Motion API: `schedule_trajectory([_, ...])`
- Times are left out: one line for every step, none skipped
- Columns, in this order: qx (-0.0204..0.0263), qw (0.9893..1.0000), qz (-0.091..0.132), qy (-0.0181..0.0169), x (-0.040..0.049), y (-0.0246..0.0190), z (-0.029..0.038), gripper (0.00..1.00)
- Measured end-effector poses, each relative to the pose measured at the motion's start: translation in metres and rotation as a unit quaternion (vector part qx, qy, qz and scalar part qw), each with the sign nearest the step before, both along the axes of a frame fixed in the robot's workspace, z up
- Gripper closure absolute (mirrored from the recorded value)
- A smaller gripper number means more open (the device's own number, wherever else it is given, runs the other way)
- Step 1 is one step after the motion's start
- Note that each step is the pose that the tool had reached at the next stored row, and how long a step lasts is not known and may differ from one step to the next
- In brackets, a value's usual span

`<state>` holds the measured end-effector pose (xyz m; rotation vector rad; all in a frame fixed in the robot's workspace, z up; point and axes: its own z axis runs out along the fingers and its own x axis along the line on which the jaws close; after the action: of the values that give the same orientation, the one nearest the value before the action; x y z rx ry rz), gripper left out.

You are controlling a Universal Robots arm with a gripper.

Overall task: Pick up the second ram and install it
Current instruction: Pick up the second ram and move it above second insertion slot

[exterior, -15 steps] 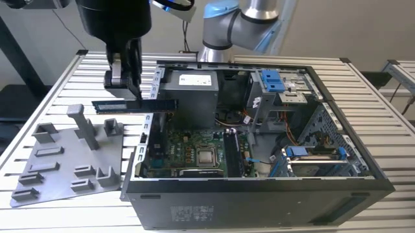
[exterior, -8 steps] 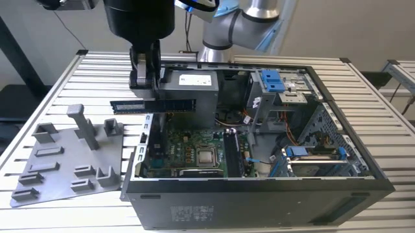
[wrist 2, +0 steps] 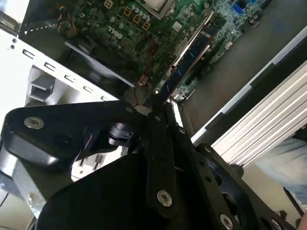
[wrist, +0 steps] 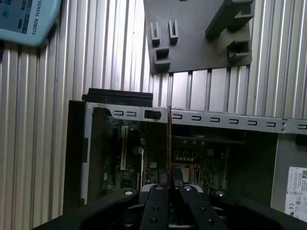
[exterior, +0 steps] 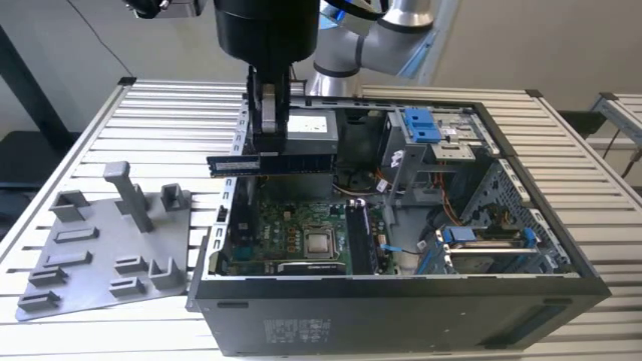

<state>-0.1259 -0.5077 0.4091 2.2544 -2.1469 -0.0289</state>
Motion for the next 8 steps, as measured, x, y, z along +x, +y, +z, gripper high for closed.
schedule_trajectory([0.0,1.0,0.0,0.0001,0.0044,0.0,0.0,0.86])
schedule_trajectory([0.0,1.0,0.0,0.0001,0.0087,0.0,-0.0001,0.86])
schedule_trajectory([0.0,1.0,0.0,0.0002,0.0124,0.0,-0.0001,0.86])
schedule_trajectory([0.0,1.0,0.0,0.0002,0.0154,0.0,-0.0002,0.86])
schedule_trajectory([0.0,1.0,-0.002,0.0002,0.0169,0.0,-0.0004,0.86])
schedule_trajectory([0.0001,1.0,-0.005,0.0001,0.0178,0.0,-0.0007,0.86])
schedule_trajectory([0.0001,1.0,-0.008,0.0001,0.0185,-0.0001,-0.001,0.86])
schedule_trajectory([0.0,0.9999,-0.011,0.0002,0.0195,0.0,-0.0011,0.86])
